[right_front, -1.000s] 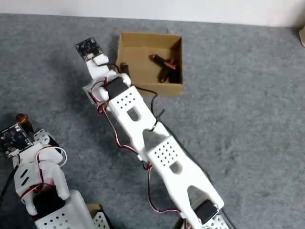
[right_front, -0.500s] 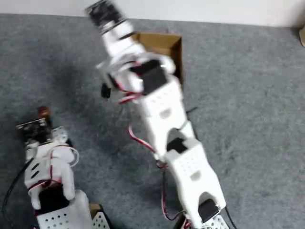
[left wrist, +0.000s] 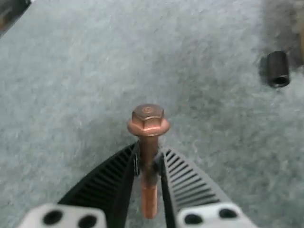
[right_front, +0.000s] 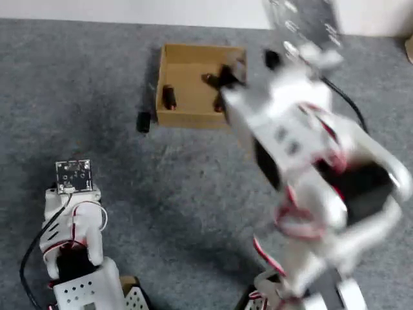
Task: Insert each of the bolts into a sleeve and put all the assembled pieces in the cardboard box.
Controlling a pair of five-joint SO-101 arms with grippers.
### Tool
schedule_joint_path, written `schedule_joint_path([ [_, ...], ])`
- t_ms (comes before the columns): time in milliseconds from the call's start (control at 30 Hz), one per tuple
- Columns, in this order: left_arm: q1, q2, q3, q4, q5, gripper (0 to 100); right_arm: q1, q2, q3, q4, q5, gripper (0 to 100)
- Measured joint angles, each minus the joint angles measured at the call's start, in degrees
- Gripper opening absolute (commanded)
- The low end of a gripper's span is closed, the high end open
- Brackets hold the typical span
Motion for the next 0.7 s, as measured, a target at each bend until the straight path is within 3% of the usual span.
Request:
schedule_joint_path([
  [300, -0.44, 0.00, 0.00, 9.14, 0.00, 1, 8.26, -37.98, 44.22, -2.99, 0.00, 22.0],
  [567, -0.44, -0.09, 0.00, 25.32, -0.53, 1, 17.93, -73.49, 84.40, -20.31, -0.09, 22.0],
  [700, -0.70, -0.53, 0.00, 27.78, -0.62, 1, 20.75, -87.03, 102.86, -28.66, -0.09, 22.0],
])
